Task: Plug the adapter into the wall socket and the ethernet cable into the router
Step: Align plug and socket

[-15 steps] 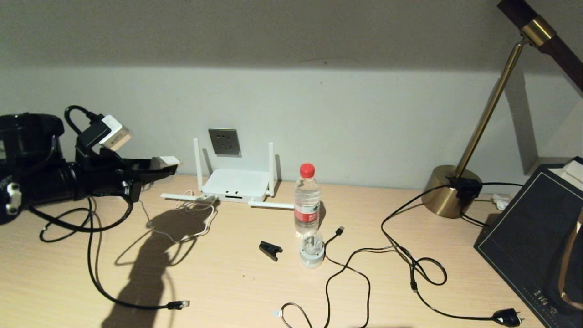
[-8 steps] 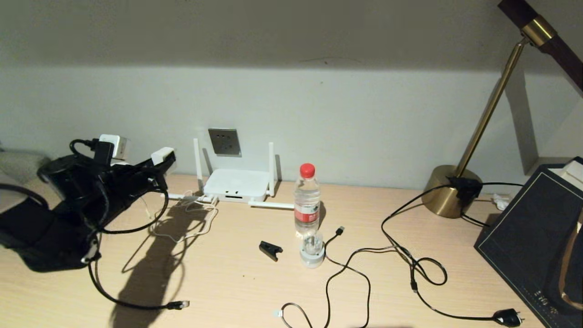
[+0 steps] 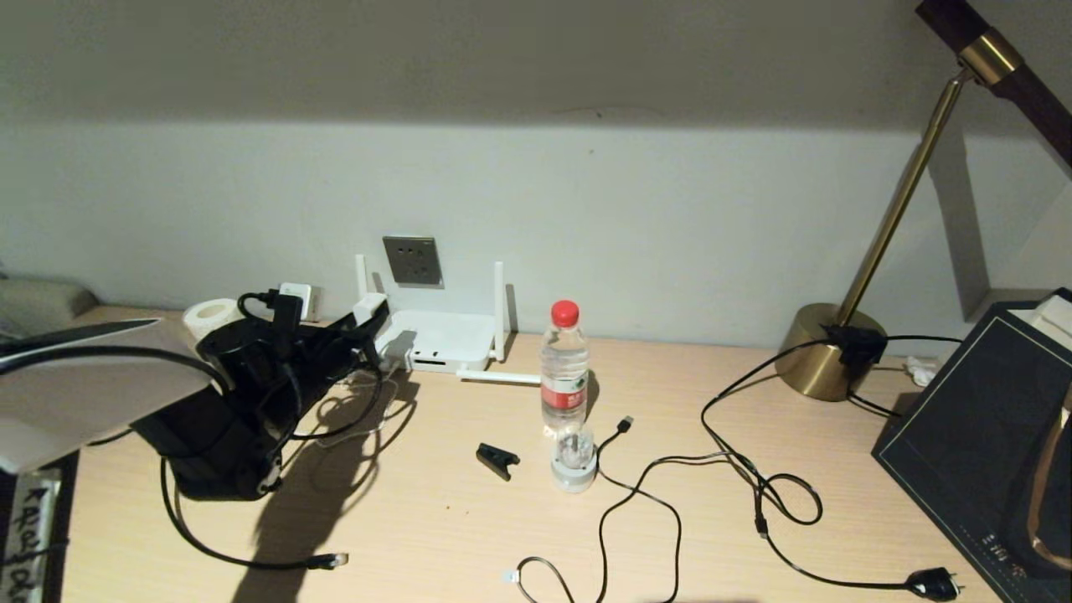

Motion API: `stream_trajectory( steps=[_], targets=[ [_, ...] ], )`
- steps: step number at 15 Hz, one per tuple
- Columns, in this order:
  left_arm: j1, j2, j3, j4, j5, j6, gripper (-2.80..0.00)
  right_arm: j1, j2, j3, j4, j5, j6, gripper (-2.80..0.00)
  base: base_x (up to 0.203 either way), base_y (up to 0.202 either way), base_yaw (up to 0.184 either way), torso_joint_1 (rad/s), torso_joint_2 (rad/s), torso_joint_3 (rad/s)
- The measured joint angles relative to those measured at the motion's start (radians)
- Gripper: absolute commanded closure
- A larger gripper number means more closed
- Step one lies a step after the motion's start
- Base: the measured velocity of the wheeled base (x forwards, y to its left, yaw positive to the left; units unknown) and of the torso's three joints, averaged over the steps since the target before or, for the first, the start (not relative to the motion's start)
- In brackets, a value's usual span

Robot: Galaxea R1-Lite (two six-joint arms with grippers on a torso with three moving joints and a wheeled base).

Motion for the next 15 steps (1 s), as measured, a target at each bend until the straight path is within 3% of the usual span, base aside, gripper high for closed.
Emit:
stream_trajectory(
  steps=[9,15],
  targets=[
    [-0.029,0.097,-0.219,-0.001,0.035,-0.002,0.0,0.0,0.0,0.0,0.0,0.0,0.0,0.0,0.0,0.0,0.0,0.0,0.0,0.0],
    [-0.027,0.143,-0.297,-0.001,0.037,-0.002,0.0,0.0,0.0,0.0,0.0,0.0,0.0,0.0,0.0,0.0,0.0,0.0,0.0,0.0]
  ],
)
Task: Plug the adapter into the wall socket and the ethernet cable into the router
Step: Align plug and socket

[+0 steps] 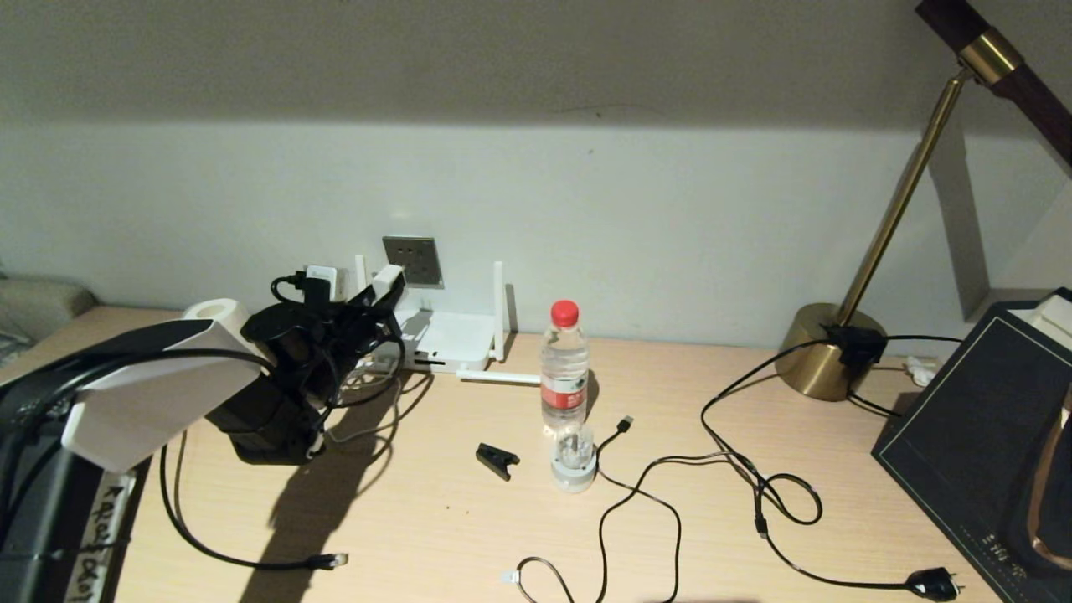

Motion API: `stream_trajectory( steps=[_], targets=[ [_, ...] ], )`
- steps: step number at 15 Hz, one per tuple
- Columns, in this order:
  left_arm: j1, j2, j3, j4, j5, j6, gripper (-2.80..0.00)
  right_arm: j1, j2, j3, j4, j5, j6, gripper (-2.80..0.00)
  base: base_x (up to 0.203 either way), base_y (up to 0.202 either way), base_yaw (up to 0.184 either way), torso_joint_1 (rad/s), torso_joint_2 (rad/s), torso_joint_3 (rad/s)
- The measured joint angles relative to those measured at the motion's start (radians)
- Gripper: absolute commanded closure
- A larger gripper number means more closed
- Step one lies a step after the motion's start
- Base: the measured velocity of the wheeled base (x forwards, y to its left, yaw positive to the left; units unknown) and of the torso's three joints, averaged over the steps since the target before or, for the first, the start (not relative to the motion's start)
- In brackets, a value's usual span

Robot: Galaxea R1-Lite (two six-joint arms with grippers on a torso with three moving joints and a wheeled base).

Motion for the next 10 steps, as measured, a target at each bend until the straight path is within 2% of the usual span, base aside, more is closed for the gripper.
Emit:
stream_trajectory(
  steps=[10],
  targets=[
    [0.005,0.018,-0.08,0.016,0.0,0.0,0.0,0.0,0.0,0.0,0.0,0.0,0.0,0.0,0.0,0.0,0.0,0.0,0.0,0.0]
  ],
)
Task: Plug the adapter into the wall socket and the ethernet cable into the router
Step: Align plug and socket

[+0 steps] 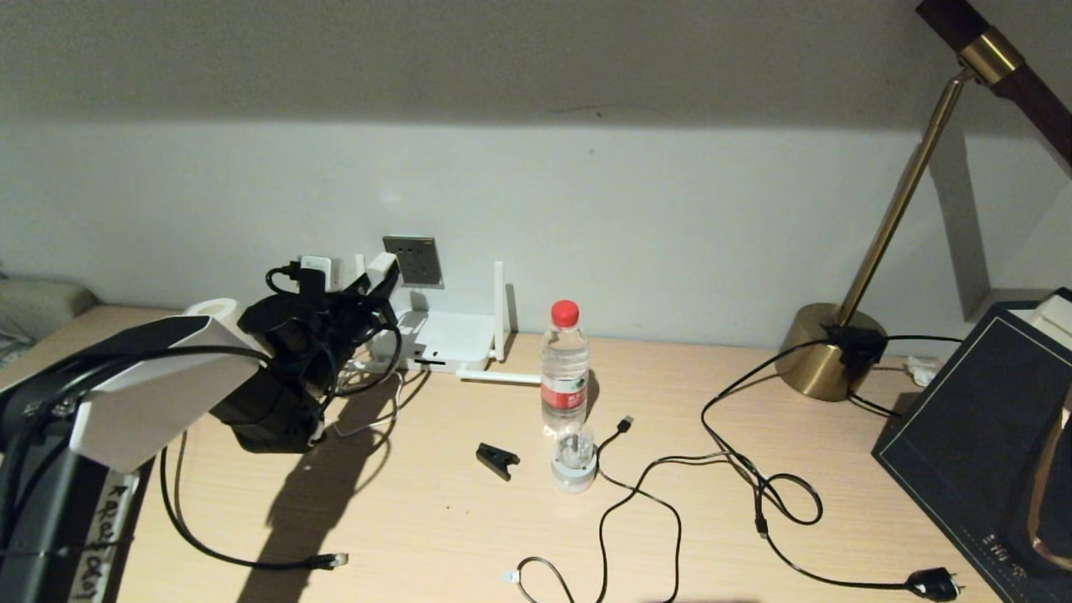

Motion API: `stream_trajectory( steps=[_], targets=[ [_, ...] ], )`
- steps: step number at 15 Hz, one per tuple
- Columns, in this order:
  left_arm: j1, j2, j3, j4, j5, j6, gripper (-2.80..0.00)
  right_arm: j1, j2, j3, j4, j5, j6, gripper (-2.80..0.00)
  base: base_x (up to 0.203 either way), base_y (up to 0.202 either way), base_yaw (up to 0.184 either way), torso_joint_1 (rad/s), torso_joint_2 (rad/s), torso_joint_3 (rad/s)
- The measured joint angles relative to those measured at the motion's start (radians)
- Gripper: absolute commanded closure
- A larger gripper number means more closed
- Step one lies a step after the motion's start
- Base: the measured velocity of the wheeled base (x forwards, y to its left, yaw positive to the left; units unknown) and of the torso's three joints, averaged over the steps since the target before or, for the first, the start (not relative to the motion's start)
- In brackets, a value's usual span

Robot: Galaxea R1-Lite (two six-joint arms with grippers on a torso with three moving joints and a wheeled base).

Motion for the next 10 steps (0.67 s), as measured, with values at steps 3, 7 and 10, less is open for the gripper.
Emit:
stream_trajectory(
  steps=[3,7,10],
  targets=[
    [-0.004,0.0,-0.003,0.023,0.009,0.0,0.0,0.0,0.0,0.0,0.0,0.0,0.0,0.0,0.0,0.0,0.0,0.0,0.0,0.0],
    [-0.007,0.005,-0.023,0.041,0.016,0.0,0.0,0.0,0.0,0.0,0.0,0.0,0.0,0.0,0.0,0.0,0.0,0.0,0.0,0.0],
    [-0.008,0.015,-0.052,0.065,0.019,0.0,0.0,0.0,0.0,0.0,0.0,0.0,0.0,0.0,0.0,0.0,0.0,0.0,0.0,0.0]
  ],
)
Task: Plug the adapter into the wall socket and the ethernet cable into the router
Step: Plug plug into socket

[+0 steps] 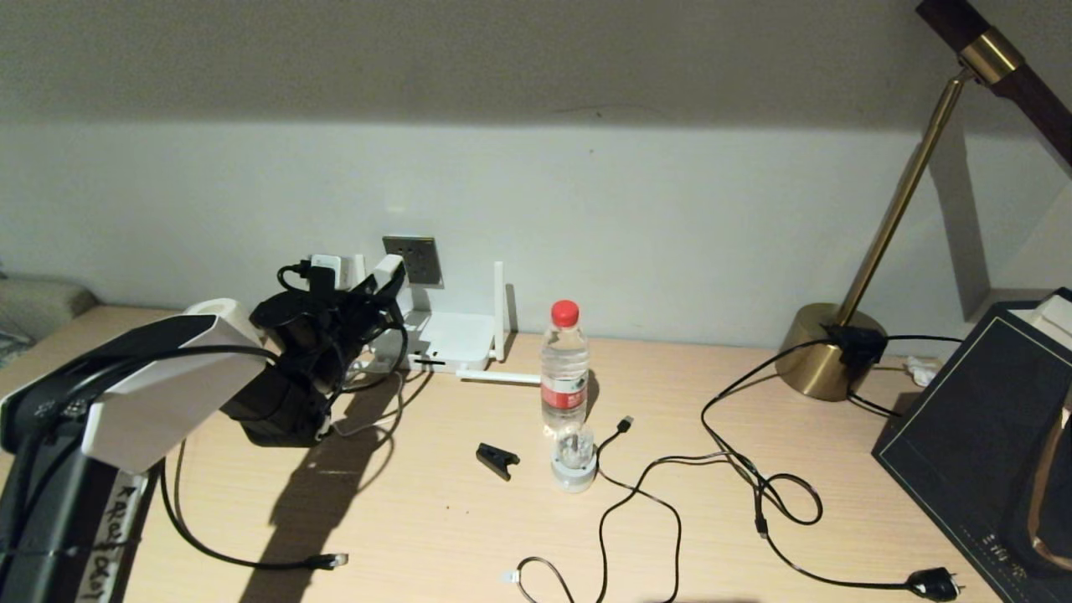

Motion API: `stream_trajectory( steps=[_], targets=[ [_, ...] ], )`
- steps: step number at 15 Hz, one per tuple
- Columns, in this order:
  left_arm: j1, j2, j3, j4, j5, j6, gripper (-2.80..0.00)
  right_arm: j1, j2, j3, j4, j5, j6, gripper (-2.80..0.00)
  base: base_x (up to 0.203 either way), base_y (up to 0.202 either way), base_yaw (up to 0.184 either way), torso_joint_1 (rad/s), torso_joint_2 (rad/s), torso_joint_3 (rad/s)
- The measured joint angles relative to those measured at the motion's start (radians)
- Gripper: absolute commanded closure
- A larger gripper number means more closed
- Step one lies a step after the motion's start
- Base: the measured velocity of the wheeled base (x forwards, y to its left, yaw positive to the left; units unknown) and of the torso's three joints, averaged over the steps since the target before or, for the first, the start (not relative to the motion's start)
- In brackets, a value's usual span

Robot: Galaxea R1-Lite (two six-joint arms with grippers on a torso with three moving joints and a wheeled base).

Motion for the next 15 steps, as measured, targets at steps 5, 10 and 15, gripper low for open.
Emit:
stream_trajectory(
  steps=[5,10,15],
  targets=[
    [-0.013,0.024,-0.034,0.009,0.011,0.0,0.0,0.0,0.0,0.0,0.0,0.0,0.0,0.0,0.0,0.0,0.0,0.0,0.0,0.0],
    [-0.019,0.039,-0.061,0.015,0.019,0.0,0.0,0.0,0.0,0.0,0.0,0.0,0.0,0.0,0.0,0.0,0.0,0.0,0.0,0.0],
    [-0.018,0.046,-0.072,0.022,0.038,0.0,0.0,0.0,0.0,0.0,0.0,0.0,0.0,0.0,0.0,0.0,0.0,0.0,0.0,0.0]
  ],
)
